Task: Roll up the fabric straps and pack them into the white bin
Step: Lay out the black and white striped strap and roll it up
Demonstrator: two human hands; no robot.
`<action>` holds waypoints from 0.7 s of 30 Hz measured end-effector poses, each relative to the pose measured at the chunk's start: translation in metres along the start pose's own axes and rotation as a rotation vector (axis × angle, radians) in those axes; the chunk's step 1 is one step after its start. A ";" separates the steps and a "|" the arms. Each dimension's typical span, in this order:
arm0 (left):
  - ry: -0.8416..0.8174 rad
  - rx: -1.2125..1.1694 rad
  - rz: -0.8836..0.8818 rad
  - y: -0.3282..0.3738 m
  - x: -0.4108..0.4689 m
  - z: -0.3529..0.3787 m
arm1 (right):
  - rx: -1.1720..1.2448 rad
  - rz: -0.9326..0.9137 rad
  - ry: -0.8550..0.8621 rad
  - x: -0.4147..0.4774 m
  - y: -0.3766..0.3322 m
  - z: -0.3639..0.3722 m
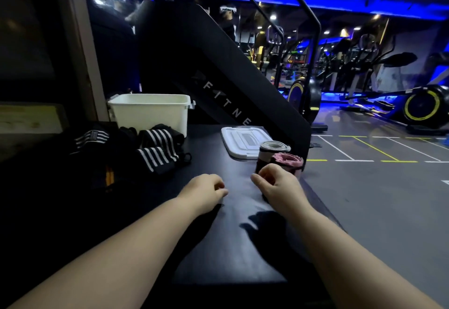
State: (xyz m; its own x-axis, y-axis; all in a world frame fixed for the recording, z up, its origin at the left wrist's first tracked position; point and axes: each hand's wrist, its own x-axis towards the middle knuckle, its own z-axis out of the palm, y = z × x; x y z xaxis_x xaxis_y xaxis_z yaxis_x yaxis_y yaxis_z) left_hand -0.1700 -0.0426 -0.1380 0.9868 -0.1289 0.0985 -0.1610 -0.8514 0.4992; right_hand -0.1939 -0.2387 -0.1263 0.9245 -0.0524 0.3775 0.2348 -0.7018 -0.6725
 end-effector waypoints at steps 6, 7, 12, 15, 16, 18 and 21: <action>0.085 0.130 -0.091 -0.060 -0.025 -0.044 | 0.020 -0.010 -0.137 0.006 -0.052 0.057; 0.107 0.161 -0.097 -0.068 -0.028 -0.049 | 0.009 -0.019 -0.160 0.008 -0.061 0.067; 0.334 0.173 -0.108 -0.100 -0.027 -0.072 | -0.007 -0.042 -0.218 0.023 -0.097 0.115; 0.487 0.161 -0.123 -0.113 -0.012 -0.087 | 0.014 -0.026 -0.245 0.038 -0.110 0.142; 0.518 0.139 -0.140 -0.118 -0.007 -0.089 | 0.019 -0.022 -0.250 0.043 -0.112 0.151; 0.535 0.054 -0.191 -0.129 0.000 -0.087 | 0.017 -0.019 -0.256 0.054 -0.116 0.168; 0.495 -0.042 -0.252 -0.147 0.005 -0.077 | 0.024 0.009 -0.269 0.068 -0.121 0.187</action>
State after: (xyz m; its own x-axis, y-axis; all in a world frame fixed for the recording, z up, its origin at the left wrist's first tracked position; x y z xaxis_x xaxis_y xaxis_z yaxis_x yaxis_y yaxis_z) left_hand -0.1433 0.1215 -0.1448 0.8693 0.3395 0.3594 0.0683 -0.8025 0.5928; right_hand -0.1031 -0.0243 -0.1386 0.9724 0.1344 0.1908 0.2303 -0.6847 -0.6915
